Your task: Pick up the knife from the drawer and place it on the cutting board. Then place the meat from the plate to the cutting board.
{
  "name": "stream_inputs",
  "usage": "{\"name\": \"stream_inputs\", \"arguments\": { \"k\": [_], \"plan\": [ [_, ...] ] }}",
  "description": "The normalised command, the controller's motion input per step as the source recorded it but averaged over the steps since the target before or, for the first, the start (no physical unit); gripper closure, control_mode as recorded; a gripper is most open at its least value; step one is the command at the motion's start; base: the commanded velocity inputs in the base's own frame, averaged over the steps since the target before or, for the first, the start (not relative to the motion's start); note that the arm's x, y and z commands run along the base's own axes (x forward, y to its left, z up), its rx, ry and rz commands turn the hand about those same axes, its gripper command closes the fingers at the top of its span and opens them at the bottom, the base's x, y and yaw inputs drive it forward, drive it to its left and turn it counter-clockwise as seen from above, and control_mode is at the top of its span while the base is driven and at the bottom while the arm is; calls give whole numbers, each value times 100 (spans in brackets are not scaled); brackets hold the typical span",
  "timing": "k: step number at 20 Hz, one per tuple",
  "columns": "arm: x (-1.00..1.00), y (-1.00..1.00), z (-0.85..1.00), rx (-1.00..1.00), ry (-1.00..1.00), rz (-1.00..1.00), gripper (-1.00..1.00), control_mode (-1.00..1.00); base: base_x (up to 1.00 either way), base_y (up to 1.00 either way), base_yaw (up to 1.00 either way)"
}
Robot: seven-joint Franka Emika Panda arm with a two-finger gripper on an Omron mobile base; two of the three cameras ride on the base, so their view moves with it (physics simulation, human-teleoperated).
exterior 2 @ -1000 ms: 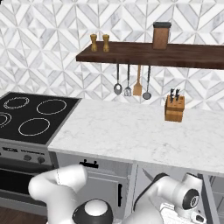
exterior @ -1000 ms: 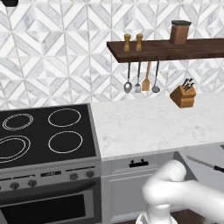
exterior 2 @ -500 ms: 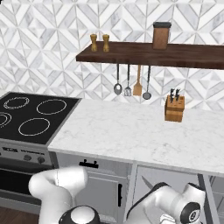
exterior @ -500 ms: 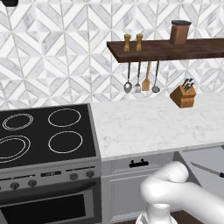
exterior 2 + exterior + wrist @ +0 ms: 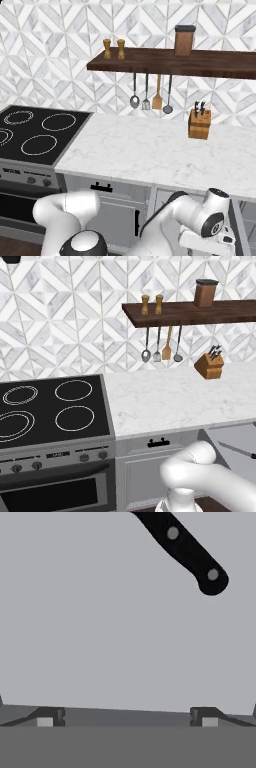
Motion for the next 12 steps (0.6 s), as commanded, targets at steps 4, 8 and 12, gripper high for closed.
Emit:
{"name": "stream_inputs", "arguments": {
  "k": [4, 8, 12],
  "plan": [
    [87, 0, 37, 0, -14, 6, -100, -100, 0, 0, 0],
    [16, 0, 26, 0, -41, 2, -100, -100, 0, 0, 0],
    [-22, 0, 11, 0, -41, 3, -100, -100, 0, 0, 0]
  ]
}}
